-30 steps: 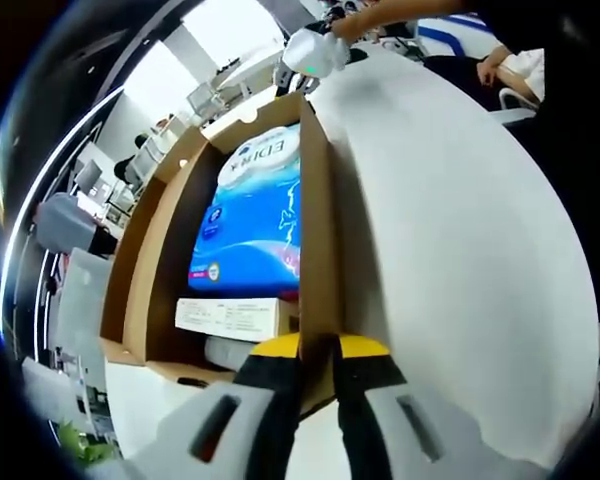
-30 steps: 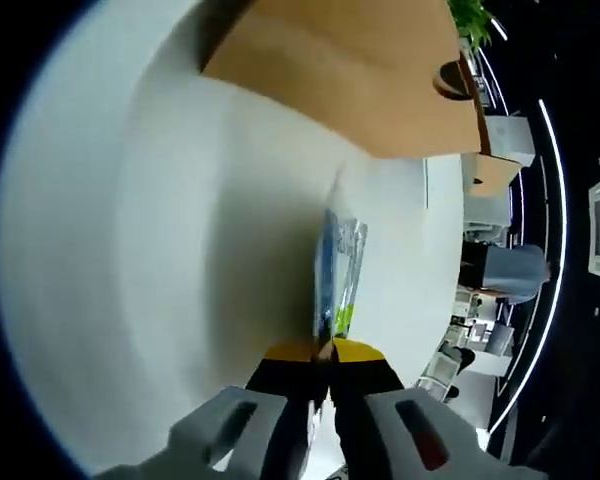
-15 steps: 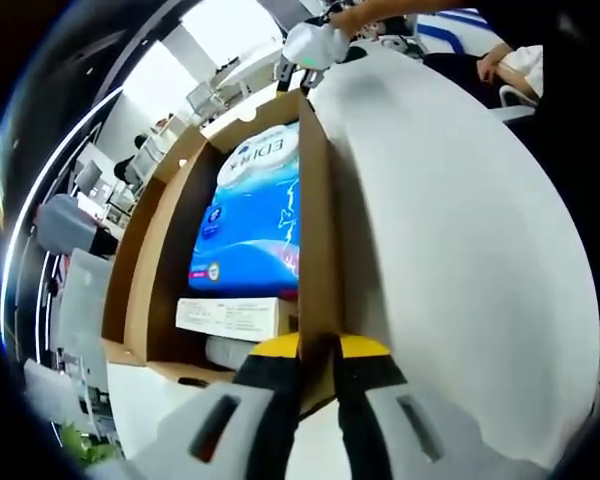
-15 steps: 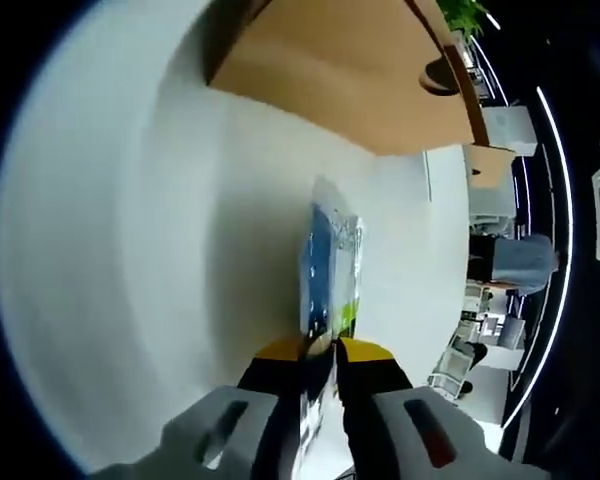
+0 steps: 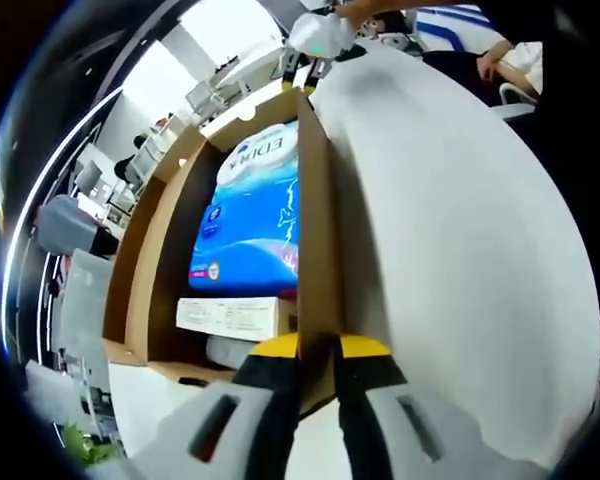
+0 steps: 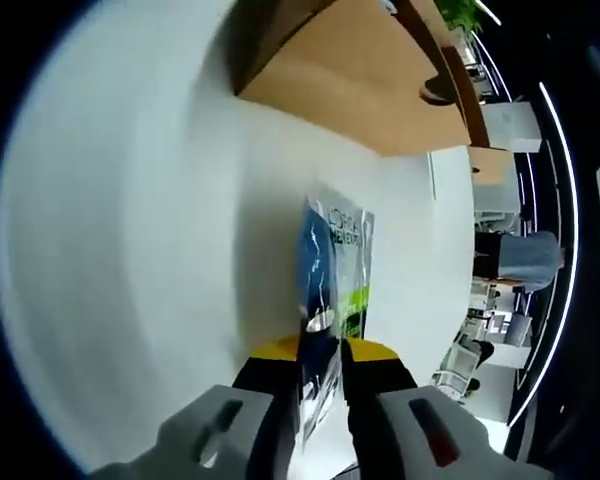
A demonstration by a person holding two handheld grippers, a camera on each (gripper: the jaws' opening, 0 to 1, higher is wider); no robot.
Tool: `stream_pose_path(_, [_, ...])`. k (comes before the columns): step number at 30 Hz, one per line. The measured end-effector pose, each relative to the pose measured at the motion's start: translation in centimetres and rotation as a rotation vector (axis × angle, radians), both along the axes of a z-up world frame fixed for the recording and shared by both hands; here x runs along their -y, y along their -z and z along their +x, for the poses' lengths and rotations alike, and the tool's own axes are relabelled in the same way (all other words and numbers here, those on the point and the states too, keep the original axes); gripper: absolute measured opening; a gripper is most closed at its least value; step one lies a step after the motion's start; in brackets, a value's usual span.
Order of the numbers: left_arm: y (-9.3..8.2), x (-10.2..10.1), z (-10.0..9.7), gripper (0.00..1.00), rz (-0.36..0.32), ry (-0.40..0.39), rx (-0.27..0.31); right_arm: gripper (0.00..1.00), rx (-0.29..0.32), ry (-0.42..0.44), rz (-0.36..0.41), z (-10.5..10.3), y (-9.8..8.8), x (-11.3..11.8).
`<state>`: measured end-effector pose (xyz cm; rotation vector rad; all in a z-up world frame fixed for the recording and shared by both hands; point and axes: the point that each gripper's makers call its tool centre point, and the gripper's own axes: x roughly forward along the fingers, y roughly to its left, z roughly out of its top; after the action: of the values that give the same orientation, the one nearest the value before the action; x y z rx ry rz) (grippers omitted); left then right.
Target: Operate the shoe box by opening the lid, removing the specified soft item, and placing it in the target area until the item is outside and the box remains undamaged.
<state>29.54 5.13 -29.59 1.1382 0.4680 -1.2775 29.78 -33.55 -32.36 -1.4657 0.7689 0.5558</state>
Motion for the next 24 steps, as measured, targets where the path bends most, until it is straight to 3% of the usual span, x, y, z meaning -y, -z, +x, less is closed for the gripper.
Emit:
stream_pose_path(9, [0.0, 0.0, 0.0, 0.11, 0.003, 0.0, 0.002, 0.15, -0.046, 0.019, 0.017, -1.4, 0.2, 0.6])
stream_pose_path(24, [0.1, -0.1, 0.0, 0.11, 0.008, 0.0, 0.008, 0.17, -0.038, 0.041, 0.047, -2.4, -0.1, 0.8])
